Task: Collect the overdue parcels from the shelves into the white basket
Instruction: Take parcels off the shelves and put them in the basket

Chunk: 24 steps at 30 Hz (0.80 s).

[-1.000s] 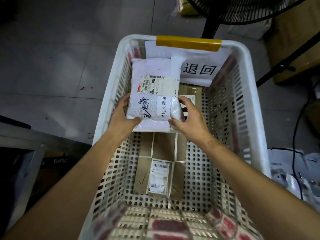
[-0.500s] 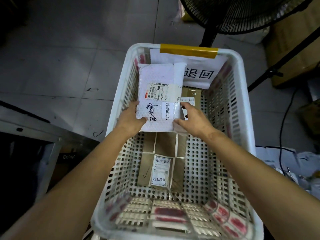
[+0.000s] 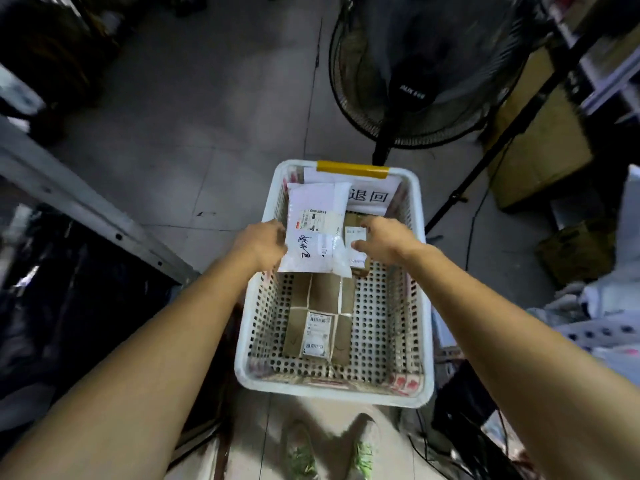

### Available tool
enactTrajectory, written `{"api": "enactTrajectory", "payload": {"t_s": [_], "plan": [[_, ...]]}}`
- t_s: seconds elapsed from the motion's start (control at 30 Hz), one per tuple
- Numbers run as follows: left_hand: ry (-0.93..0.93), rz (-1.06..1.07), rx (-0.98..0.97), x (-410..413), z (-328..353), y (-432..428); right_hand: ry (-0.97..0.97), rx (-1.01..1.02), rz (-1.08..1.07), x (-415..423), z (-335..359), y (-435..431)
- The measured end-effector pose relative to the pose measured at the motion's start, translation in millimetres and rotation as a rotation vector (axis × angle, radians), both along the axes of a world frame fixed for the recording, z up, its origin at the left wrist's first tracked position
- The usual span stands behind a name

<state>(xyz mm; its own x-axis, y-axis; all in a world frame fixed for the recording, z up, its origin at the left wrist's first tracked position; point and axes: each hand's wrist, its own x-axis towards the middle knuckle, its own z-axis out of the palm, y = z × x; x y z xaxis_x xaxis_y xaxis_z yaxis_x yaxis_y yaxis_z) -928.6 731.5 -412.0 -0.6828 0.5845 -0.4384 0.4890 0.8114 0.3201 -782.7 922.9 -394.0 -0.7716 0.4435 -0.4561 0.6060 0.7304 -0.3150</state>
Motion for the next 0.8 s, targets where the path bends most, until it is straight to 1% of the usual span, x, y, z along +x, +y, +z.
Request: {"api": "enactTrajectory", "payload": {"t_s": [0.2,0.43,0.5,0.6,0.7,0.8], "plan": [[0.034,0.018,0.025,31.6,84.0,-38.4,-0.005,0.047,0.053,30.8,78.2,-38.9],[0.073,0.118,-0.017,84.7,135.8,-94.3,-0.01,0.048,0.152,62.7,115.1,-81.5],[0.088,0.179,-0.008,103.4,148.0,-112.0,-0.024,0.066,0.218,70.5,125.3,-91.4],[0.121,0.276,-0.006,135.9,164.7,-141.1,0.018,0.063,0.297,76.7,140.0,-105.3],[0.139,0.405,0.003,179.7,181.1,-176.4,0.015,0.123,0.465,81.7,150.3,-127.9],[0.138,0.529,0.002,234.5,192.9,-221.4,0.072,0.095,0.601,101.7,167.4,-168.5]]}}
